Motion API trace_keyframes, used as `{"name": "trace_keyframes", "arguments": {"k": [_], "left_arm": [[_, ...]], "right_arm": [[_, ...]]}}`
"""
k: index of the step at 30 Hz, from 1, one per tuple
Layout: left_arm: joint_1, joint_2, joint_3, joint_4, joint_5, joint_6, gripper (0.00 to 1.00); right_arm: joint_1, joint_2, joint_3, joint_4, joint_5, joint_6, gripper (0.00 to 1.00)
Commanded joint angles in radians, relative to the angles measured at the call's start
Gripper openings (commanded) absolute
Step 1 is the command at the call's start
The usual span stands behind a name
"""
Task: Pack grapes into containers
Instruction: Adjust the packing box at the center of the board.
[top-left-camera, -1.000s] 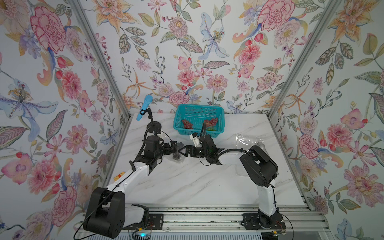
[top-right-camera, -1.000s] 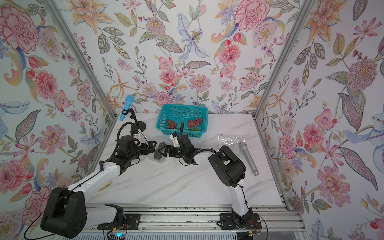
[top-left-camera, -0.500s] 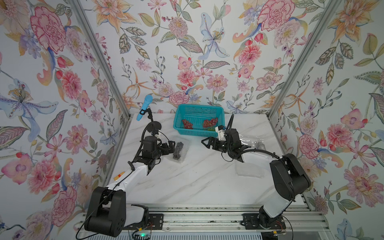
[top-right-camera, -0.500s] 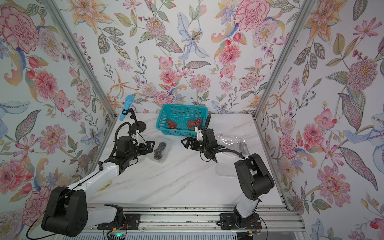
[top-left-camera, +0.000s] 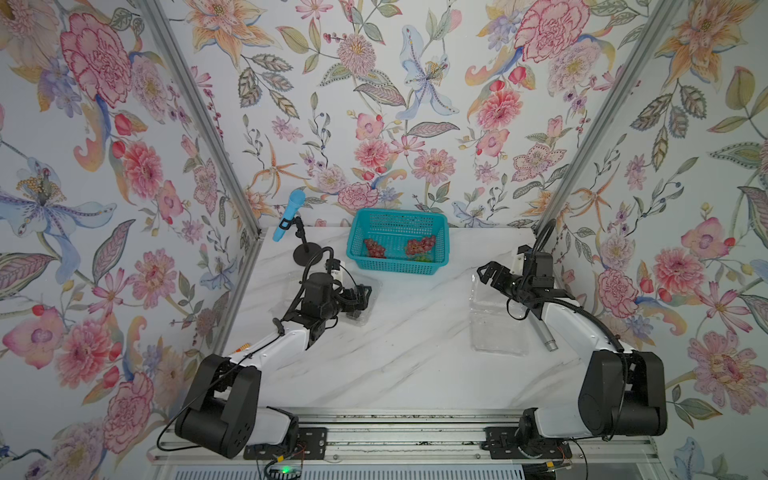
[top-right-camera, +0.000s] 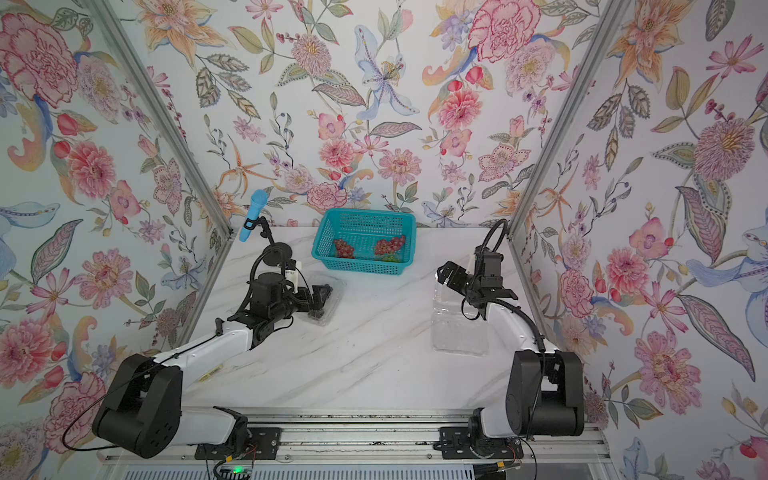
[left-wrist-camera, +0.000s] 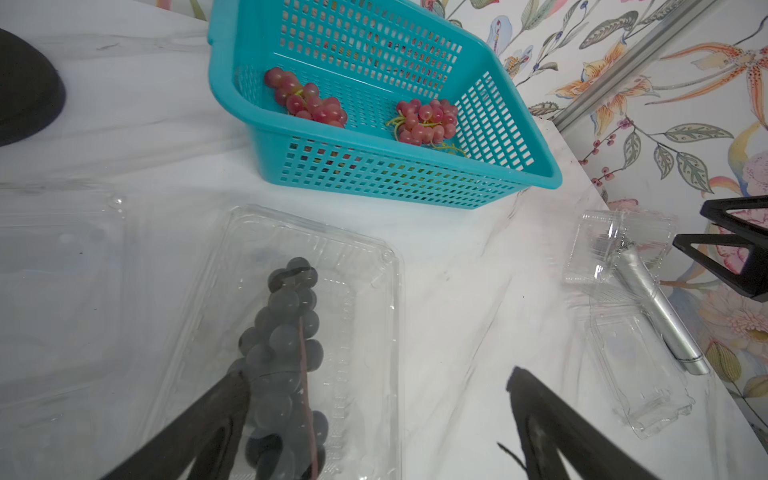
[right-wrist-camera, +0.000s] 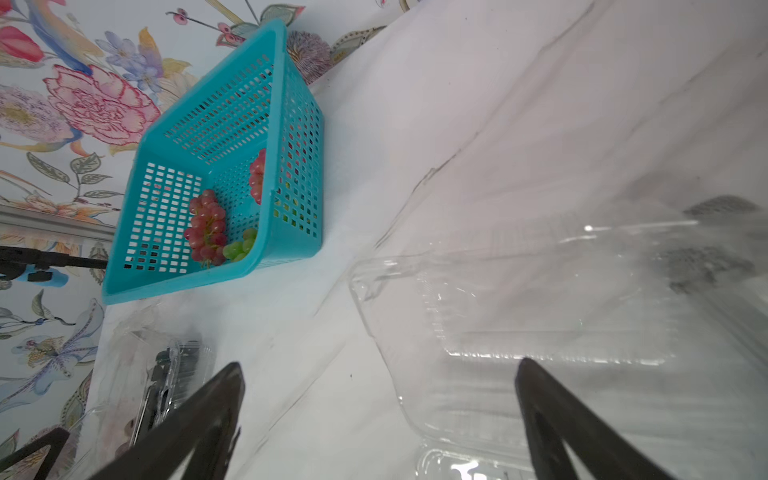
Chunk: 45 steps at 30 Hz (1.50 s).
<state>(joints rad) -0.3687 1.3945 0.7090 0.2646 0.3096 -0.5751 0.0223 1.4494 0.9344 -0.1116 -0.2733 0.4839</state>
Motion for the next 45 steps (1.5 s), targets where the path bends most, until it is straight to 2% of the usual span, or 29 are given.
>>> {"name": "trace_keyframes", "arguments": {"k": [1,9,18,24,29,34,39,45], "left_arm": [[-0.03,0.022,0.033,0.058,0.005,0.002,1.0],[-0.055,0.032,0.032,0.071,0.01,0.002,1.0],[-0.055,0.021,0.006,0.065,0.002,0.012,1.0],[-0.056,-0.002,0.012,0.037,-0.013,0.036,1.0],[-0.056,-0.006,0.007,0.024,-0.02,0.065,1.0],[-0.056,0.014,0.011,0.053,-0.009,0.058,1.0],[-0.061,0.016,0.018,0.064,-0.004,0.054,1.0],[-0.061,0.012,0.016,0.055,-0.002,0.064,1.0]], "right_arm": [[0.039,0.062,-0.021,-0.032,-0.025,-0.048,1.0],[0.127,0.217,-0.006,0.04,0.049,-0.07,1.0],[0.322,0.314,0.087,0.111,0.006,0.039,1.0],[0.336,0.273,0.133,0.009,0.026,0.05,1.0],[0.319,0.117,0.149,-0.126,0.094,-0.086,1.0],[0.298,0.023,0.19,-0.21,0.254,-0.245,1.0],[0.319,0.044,0.226,-0.251,0.456,-0.434,0.99],[0.361,0.116,0.264,-0.279,0.632,-0.659,1.0]]}}
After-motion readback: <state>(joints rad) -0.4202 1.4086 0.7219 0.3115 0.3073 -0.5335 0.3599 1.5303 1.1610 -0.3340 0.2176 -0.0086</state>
